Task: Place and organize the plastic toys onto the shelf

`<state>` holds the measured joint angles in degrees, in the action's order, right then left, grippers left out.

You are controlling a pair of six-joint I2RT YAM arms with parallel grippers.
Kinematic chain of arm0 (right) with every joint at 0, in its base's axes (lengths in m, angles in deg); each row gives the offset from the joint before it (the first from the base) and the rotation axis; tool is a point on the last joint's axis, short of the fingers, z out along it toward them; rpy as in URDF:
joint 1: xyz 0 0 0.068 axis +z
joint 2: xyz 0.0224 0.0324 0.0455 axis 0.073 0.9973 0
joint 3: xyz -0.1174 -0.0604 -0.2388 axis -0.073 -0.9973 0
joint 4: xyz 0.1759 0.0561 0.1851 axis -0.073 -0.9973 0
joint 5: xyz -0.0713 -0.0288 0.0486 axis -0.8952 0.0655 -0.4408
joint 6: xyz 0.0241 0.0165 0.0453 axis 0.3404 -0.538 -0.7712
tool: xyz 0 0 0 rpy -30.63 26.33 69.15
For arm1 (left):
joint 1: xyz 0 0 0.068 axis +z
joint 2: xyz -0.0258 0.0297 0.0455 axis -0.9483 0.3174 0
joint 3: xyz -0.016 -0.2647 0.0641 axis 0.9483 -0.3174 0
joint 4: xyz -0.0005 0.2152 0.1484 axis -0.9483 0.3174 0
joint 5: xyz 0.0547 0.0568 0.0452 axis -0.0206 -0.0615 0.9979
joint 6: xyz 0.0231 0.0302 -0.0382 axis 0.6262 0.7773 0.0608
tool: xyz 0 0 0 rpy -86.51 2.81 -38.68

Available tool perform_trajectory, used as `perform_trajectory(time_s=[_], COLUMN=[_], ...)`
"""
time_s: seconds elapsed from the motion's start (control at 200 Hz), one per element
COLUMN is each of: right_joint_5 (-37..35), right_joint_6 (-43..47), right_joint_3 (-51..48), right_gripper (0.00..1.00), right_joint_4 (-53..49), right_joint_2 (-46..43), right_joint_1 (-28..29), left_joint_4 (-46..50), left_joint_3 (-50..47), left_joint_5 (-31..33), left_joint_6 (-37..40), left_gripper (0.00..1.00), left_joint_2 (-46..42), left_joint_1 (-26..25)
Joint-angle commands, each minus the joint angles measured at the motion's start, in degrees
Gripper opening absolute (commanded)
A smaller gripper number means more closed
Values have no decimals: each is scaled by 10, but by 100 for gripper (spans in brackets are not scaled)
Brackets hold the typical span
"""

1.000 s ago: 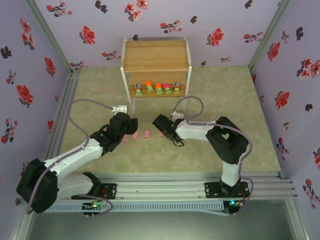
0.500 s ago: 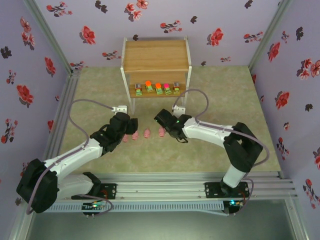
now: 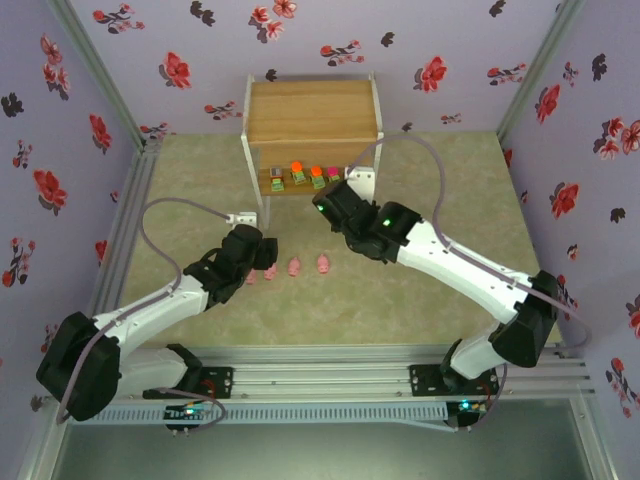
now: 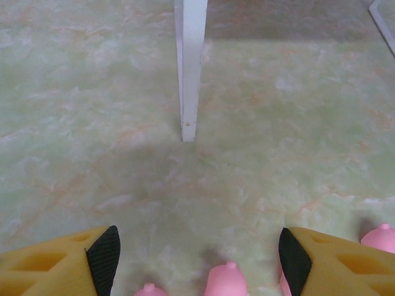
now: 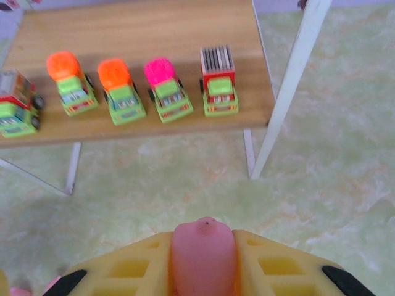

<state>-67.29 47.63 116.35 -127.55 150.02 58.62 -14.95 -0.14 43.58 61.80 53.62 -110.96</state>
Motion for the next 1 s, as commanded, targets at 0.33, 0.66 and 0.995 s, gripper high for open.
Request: perform_trajectory(time_s=[0.33, 0.66, 0.995], right_joint_5=[-44, 23, 93], right_joint_6=[183, 227, 215], right_joint_3=[317, 550, 618], right_gripper=[0, 0, 0], right_joint_4=[-102, -162, -174], right_joint_2=[79, 244, 316], right_joint_1=[-43, -139, -190], left_joint_4=[-12, -12, -10], left_joint_3=[3, 5, 5], left_joint_5=[-9, -11, -10], left_joint_6=[-3, -2, -2], left_gripper=[73, 73, 73], left_joint_2=[12, 14, 13], left_joint_1=[5, 5, 6])
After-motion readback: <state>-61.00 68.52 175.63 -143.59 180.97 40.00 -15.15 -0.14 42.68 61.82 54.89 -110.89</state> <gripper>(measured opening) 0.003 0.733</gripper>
